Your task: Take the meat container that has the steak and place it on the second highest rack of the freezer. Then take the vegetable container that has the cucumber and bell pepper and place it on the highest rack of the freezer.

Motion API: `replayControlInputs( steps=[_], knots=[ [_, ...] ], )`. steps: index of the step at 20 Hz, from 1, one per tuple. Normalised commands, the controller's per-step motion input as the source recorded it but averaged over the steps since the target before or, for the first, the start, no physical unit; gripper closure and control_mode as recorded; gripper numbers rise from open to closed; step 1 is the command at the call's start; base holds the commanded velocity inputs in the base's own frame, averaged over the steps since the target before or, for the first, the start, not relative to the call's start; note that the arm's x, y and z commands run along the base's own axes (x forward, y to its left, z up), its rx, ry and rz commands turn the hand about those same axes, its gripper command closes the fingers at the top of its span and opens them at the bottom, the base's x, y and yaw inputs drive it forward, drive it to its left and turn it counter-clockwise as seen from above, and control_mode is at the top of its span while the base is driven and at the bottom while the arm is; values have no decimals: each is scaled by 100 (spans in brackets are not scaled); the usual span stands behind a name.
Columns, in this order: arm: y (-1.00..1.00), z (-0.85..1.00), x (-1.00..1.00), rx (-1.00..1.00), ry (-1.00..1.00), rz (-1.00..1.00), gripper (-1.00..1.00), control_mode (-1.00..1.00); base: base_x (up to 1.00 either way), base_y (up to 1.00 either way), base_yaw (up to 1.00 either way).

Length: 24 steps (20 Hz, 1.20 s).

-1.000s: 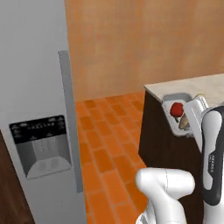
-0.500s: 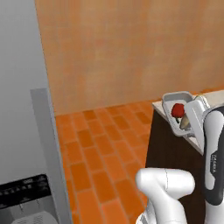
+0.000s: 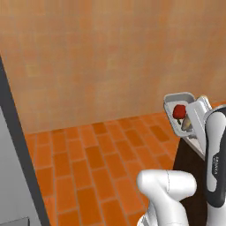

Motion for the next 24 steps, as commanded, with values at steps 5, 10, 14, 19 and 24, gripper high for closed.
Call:
replayControlInputs(
  steps=[5,10,14,19,24],
  knots=[
    [0,0,0,0,0,0,100,100,92,-17,20],
    [0,0,0,0,0,0,100,100,4,10,48],
    [0,0,0,0,0,0,100,100,0,3,52],
    [0,0,0,0,0,0,100,100,0,3,50],
    [0,0,0,0,0,0,100,100,0,4,53]
  ],
)
